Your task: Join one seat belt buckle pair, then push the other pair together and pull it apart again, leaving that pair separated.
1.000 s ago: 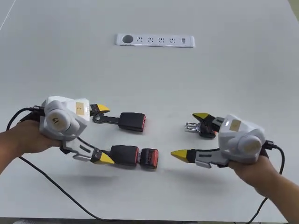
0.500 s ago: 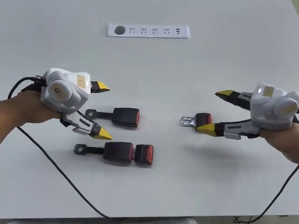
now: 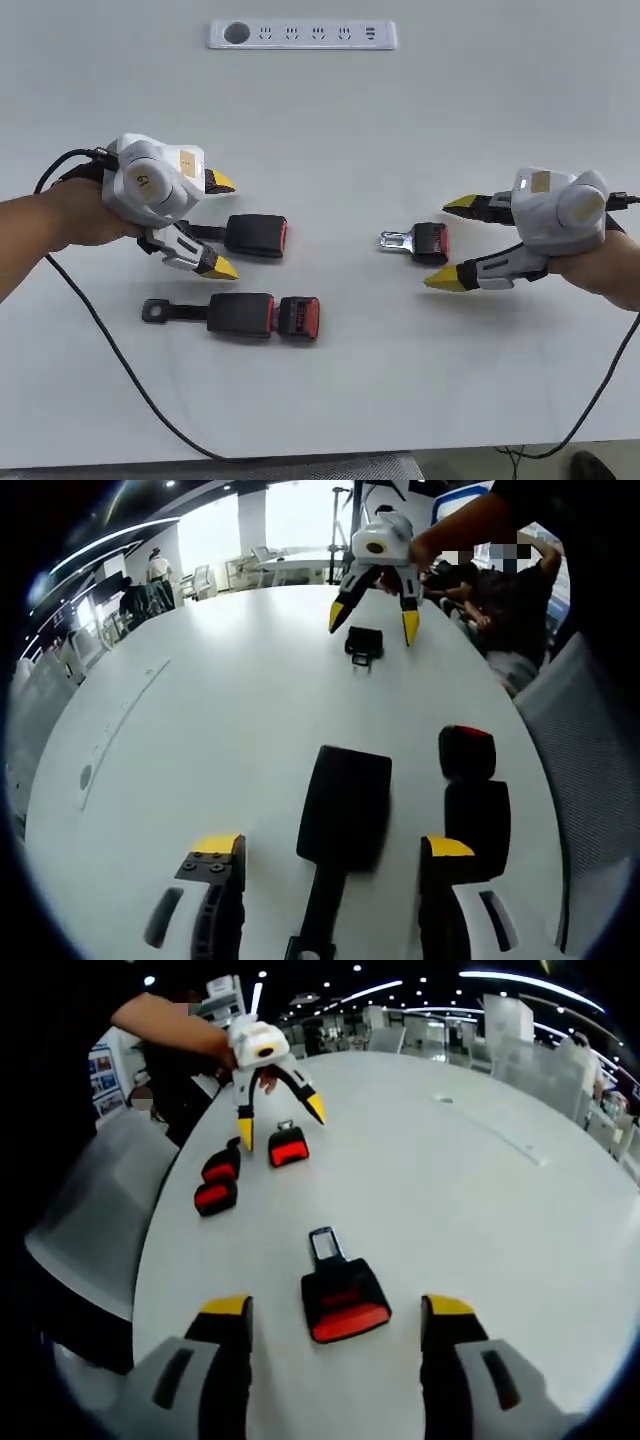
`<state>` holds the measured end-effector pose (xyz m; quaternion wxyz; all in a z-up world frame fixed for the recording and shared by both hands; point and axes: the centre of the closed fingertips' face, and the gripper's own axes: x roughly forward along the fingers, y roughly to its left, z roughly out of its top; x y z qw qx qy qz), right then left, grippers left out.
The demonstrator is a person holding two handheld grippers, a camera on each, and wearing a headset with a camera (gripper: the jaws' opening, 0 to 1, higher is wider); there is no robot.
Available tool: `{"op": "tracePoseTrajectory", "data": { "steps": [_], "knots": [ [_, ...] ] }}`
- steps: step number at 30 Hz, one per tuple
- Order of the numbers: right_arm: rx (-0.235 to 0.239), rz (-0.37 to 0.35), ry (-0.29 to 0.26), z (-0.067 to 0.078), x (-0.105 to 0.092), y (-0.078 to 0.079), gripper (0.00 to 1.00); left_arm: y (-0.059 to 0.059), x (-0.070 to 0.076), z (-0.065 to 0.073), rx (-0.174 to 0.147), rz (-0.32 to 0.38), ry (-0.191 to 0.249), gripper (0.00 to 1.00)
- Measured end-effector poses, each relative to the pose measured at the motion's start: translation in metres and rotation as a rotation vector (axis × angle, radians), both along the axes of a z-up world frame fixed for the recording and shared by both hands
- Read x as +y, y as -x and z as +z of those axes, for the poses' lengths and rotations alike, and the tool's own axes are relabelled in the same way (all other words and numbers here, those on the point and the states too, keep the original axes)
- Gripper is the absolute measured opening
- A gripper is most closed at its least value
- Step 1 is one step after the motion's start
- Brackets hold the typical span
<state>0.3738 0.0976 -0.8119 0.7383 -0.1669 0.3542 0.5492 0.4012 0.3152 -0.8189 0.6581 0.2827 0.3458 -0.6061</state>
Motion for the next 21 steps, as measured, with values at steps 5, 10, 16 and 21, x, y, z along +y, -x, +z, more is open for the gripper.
{"op": "tracePoseTrajectory", "data": {
  "steps": [5, 10, 16, 21],
  "knots": [
    [-0.004, 0.037, 0.014, -0.009, 0.000, 0.000, 0.65, -0.004, -0.001, -0.007, -0.008, -0.017, -0.013, 0.60],
    [-0.011, 0.074, 0.019, -0.009, 0.000, 0.000, 0.59, -0.009, -0.006, -0.006, -0.029, -0.022, 0.005, 0.51],
    [-0.042, 0.103, 0.028, -0.011, 0.001, -0.002, 0.51, -0.002, -0.011, -0.004, -0.035, -0.063, 0.013, 0.41],
    [-0.058, 0.101, 0.013, -0.011, -0.002, -0.006, 0.37, 0.001, -0.014, -0.004, -0.035, -0.074, 0.020, 0.35]
  ]
}}
